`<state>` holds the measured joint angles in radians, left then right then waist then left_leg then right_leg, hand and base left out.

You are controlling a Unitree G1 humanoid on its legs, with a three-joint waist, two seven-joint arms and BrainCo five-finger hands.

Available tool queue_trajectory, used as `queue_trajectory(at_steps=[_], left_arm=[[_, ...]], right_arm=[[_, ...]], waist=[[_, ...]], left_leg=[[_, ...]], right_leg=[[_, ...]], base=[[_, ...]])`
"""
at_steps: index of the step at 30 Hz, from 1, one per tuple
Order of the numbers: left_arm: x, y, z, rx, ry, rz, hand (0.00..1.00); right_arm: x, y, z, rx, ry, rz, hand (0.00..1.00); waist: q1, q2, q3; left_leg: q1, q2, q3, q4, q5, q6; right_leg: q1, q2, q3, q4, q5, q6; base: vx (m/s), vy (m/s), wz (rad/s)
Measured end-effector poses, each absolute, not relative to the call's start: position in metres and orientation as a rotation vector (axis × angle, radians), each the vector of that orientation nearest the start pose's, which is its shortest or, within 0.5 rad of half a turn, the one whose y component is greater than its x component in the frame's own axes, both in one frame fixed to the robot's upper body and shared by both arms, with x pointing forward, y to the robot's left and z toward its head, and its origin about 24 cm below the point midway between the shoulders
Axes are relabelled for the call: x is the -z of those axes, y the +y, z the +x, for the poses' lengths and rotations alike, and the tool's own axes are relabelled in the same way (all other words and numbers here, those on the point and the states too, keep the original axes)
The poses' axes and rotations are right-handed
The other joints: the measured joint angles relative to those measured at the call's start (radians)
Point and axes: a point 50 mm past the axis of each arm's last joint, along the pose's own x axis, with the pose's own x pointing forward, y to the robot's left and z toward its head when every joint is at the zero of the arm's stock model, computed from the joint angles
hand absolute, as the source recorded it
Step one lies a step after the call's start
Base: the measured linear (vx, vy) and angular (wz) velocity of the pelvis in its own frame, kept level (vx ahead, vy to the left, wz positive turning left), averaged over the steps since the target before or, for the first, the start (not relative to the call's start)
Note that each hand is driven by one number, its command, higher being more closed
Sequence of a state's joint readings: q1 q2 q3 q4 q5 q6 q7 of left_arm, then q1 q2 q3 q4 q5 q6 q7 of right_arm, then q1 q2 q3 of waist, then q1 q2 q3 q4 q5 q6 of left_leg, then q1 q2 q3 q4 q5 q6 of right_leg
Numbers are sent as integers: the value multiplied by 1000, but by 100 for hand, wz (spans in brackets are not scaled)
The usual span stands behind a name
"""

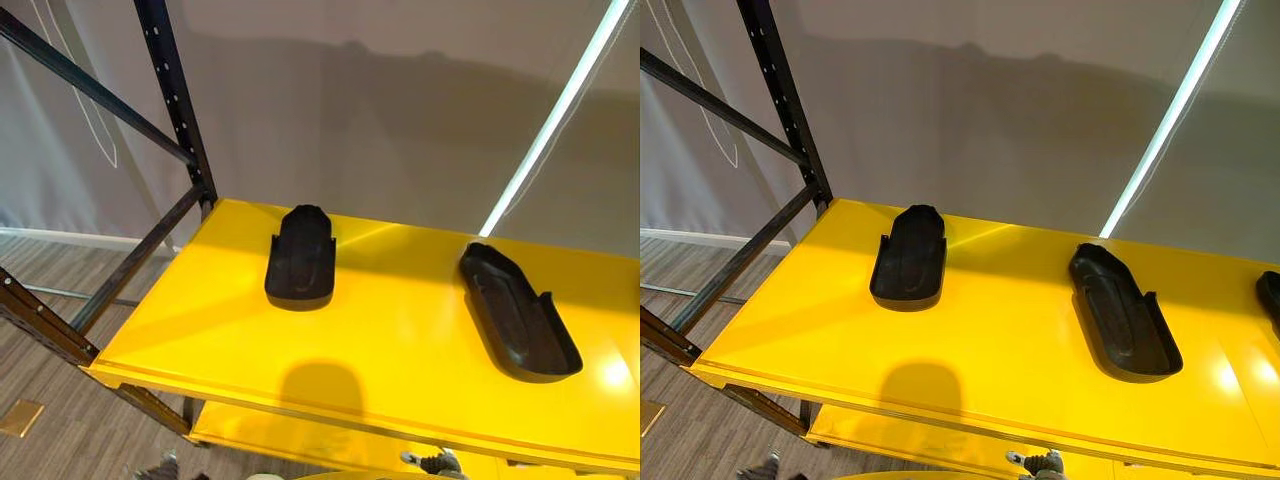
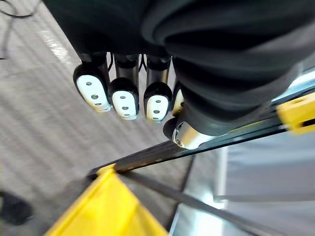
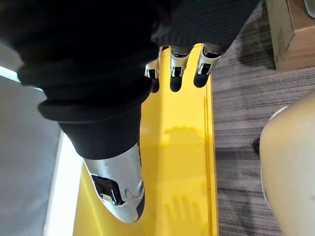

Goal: Walk over and take plastic housings, then place them on the shelf

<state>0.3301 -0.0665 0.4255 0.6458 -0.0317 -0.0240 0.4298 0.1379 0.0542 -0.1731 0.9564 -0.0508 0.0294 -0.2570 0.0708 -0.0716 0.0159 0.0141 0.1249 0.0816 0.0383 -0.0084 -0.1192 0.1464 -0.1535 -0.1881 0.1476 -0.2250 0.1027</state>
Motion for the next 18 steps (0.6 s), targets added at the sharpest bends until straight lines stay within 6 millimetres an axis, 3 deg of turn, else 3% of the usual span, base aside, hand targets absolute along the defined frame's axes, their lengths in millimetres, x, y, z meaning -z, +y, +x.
queue_trajectory(at_steps=[7,12,16,18], left_arm=[[151,228,47,-766,1074,-47,0],[153,225,63,-652,1074,-1,0],[154,219,74,-581,1061,25,0],[153,219,77,-554,1052,49,0]], right_arm=[[162,-182,81,452,1136,-1,0],[160,-189,88,489,1119,16,0],[158,-193,98,494,1098,15,0],[159,-192,98,492,1106,17,0]], waist=[[-3,6,5],[-11,14,22],[-34,38,47],[-36,35,53]], left_leg=[[45,-2,46,-89,30,-11],[82,3,84,-131,35,-13],[93,11,125,-131,35,-13],[100,16,145,-131,35,-13]], right_leg=[[-12,2,43,-23,7,5],[-14,10,81,-36,26,6],[-16,19,111,-47,67,-5],[-23,24,120,-47,79,-12]], base=[[63,1,-19],[69,-8,-23],[43,18,-24],[7,10,-22]])
